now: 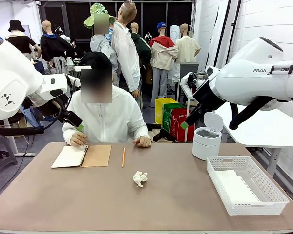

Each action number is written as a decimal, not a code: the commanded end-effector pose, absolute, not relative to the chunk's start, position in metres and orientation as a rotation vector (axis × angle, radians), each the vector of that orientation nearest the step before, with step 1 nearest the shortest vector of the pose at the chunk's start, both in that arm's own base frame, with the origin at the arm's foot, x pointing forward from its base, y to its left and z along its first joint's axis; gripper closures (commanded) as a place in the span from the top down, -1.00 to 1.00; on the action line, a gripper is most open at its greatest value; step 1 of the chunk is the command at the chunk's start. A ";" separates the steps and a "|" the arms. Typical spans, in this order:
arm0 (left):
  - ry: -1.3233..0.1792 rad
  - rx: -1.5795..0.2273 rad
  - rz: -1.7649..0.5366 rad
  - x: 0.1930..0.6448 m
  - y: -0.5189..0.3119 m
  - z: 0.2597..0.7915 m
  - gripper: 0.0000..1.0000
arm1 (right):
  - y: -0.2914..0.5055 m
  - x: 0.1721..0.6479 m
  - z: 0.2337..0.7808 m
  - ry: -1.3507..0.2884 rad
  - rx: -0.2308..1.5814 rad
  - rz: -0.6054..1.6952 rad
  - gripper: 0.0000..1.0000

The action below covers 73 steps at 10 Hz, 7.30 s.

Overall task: Sort the paper based on its condition.
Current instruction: If a person hands you a paper, place it in the Organizing basket , and if it's crumpled, put it in the Trash can.

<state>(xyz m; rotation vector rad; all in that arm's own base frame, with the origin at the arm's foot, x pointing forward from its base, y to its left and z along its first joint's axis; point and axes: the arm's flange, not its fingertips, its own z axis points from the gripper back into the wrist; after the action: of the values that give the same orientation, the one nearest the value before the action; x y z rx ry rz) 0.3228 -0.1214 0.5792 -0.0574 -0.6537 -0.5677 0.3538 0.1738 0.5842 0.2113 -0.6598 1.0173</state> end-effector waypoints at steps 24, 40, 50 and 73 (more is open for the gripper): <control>-0.657 -0.063 -0.565 0.323 -0.120 0.579 1.00 | 0.311 0.398 0.474 -0.389 0.060 1.041 1.00; -0.657 -0.063 -0.565 0.323 -0.120 0.579 1.00 | 0.411 0.456 0.350 -0.122 0.064 1.080 1.00; -0.657 -0.063 -0.565 0.323 -0.120 0.579 1.00 | 0.419 0.465 0.319 -0.047 0.035 1.082 1.00; -0.657 -0.063 -0.565 0.323 -0.120 0.579 1.00 | 0.365 0.466 0.422 -0.042 -0.026 1.014 -0.32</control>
<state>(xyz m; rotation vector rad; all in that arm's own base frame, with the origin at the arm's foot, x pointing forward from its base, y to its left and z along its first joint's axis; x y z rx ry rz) 0.3228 -0.1214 0.5793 -0.0573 -0.6538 -0.5676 0.4758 0.3904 0.3971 0.0037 -0.0306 1.0420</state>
